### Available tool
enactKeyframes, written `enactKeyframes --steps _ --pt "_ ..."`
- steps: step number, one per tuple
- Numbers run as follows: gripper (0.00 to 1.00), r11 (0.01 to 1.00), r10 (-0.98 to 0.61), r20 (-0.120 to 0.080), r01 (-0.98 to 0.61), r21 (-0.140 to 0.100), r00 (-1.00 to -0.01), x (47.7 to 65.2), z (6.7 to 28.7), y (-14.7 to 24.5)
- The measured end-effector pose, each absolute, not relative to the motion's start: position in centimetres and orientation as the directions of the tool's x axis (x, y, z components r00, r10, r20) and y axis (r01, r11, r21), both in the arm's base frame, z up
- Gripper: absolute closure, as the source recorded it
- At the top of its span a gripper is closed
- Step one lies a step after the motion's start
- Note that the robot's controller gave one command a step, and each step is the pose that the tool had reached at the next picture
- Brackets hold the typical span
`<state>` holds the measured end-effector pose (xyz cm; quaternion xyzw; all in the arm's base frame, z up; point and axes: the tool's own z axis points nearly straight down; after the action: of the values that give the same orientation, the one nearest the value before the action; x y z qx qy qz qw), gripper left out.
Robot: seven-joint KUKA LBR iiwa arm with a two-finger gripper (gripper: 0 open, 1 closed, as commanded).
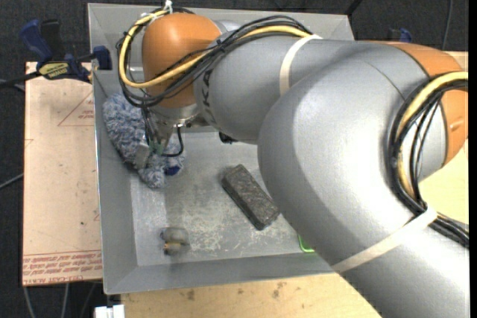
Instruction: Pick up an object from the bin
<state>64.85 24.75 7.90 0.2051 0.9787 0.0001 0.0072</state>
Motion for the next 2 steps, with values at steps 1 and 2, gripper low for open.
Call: enactKeyframes --steps 1,2 --pt "1.00 0.916 0.402 -0.014 0.402 0.003 -0.916 64.85 7.90 24.75" --pt "1.00 0.916 0.402 -0.013 0.402 0.002 -0.916 64.83 8.15 24.71"
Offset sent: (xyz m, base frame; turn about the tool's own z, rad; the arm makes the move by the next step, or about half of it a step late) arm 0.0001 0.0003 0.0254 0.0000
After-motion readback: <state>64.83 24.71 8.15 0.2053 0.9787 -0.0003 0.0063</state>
